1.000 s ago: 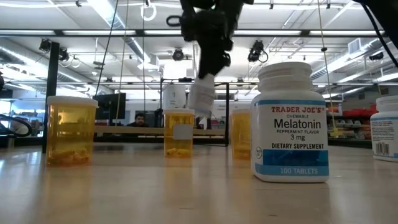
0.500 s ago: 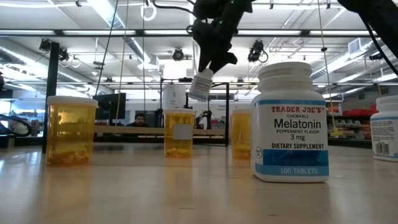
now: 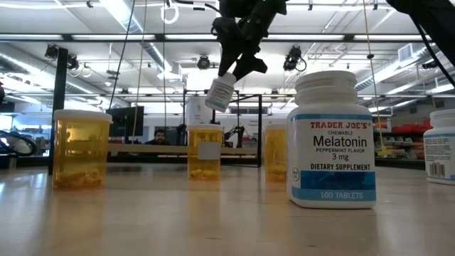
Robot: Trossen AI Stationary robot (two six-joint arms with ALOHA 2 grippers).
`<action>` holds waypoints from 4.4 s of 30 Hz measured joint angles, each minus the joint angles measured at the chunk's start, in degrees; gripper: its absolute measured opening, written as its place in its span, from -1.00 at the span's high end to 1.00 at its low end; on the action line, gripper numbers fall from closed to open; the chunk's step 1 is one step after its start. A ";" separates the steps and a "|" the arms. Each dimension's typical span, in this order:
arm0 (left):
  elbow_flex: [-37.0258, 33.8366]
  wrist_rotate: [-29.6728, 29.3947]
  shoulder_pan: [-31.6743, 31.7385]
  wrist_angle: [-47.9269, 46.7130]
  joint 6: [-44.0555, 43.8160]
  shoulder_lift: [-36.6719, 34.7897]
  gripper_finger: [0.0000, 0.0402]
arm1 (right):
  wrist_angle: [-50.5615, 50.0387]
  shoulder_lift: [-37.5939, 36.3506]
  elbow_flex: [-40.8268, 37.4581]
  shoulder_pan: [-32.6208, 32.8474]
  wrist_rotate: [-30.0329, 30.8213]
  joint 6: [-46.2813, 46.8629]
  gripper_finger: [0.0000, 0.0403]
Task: Pick and place medicine bottles onto shelf by color
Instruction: Put the white pill bottle on the shelf
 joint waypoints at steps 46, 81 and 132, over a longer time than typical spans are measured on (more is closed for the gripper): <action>0.00 0.04 -0.04 2.96 -2.98 0.00 0.14 | 9.73 0.09 -10.93 -1.25 9.22 -1.31 -0.20; -0.02 -1.29 0.27 12.48 4.38 20.20 0.09 | -13.71 -14.60 13.61 -0.89 13.41 -2.60 -0.22; 0.02 -1.49 10.78 30.41 7.45 55.43 -0.89 | -27.84 -31.61 13.60 -0.37 26.21 -2.85 -0.22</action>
